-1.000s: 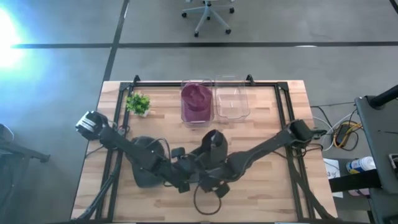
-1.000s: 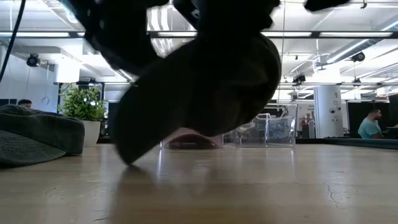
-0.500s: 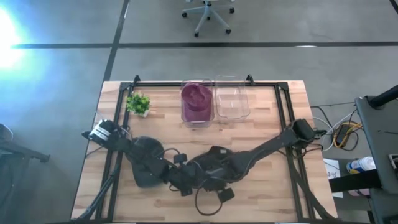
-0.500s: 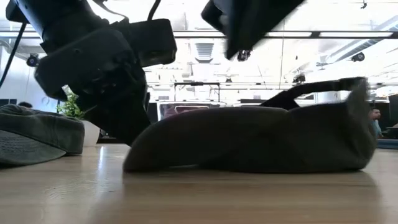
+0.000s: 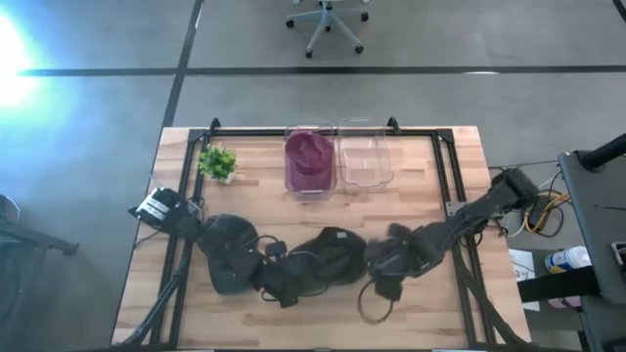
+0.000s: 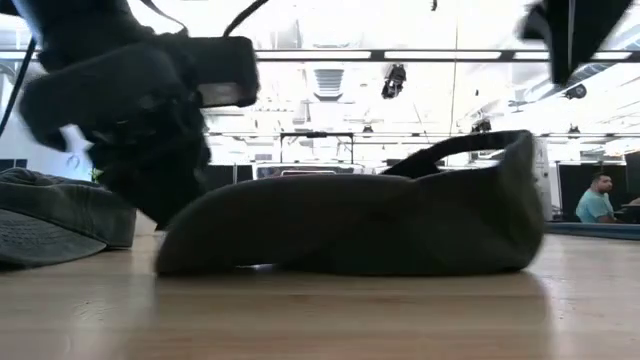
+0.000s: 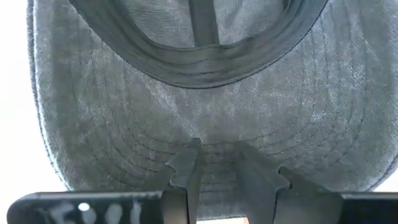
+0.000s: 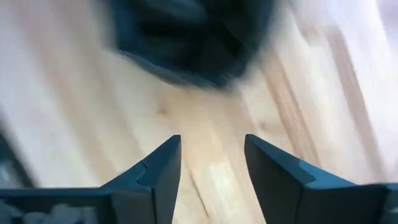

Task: Pick & Place hat
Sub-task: Put the right black cap into the right transparent bin

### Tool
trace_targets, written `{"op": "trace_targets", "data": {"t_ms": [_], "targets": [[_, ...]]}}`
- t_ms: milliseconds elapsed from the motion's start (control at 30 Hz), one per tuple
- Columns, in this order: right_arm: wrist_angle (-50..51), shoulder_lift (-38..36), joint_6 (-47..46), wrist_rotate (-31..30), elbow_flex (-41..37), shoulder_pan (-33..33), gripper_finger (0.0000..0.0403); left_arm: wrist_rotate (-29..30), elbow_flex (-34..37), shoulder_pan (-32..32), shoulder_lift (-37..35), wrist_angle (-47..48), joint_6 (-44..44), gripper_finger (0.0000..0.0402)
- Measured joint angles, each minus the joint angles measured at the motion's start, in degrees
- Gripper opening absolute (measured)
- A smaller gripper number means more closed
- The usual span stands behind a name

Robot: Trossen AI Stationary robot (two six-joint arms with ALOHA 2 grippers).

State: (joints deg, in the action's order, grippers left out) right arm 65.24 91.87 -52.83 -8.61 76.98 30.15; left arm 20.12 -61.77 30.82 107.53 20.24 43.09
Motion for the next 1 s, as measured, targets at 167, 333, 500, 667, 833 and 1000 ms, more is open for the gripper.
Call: {"op": "trace_targets", "data": {"t_ms": [167,333,500,667,833,1000], "targets": [[-15.6,-6.9,-11.6,-0.3,-15.0,-2.0,0.0147,0.3,-0.1,2.4,-0.4,1.7,0.8,0.0094],[-28.4,-6.2,-11.0,-0.2,-22.7,-6.3,0.0124,-0.2,-1.3,2.9,-1.6,2.7,0.7,0.0094],[-34.9,-4.6,-5.0,2.4,-22.7,-9.7,0.0113,0.1,-2.4,2.6,-2.2,4.2,0.5,0.0094],[-15.9,-6.0,1.4,-0.5,-13.7,-9.9,0.0107,-0.2,-2.1,2.6,-2.3,6.8,2.7,0.0094],[-12.8,-5.7,10.6,-0.4,-3.4,-11.0,0.0107,0.2,-1.5,2.6,-2.4,6.4,3.8,0.0094],[-12.4,-2.7,10.8,2.1,-0.7,-11.9,0.0110,1.0,-3.1,2.8,-3.0,6.7,4.2,0.0094]]}}
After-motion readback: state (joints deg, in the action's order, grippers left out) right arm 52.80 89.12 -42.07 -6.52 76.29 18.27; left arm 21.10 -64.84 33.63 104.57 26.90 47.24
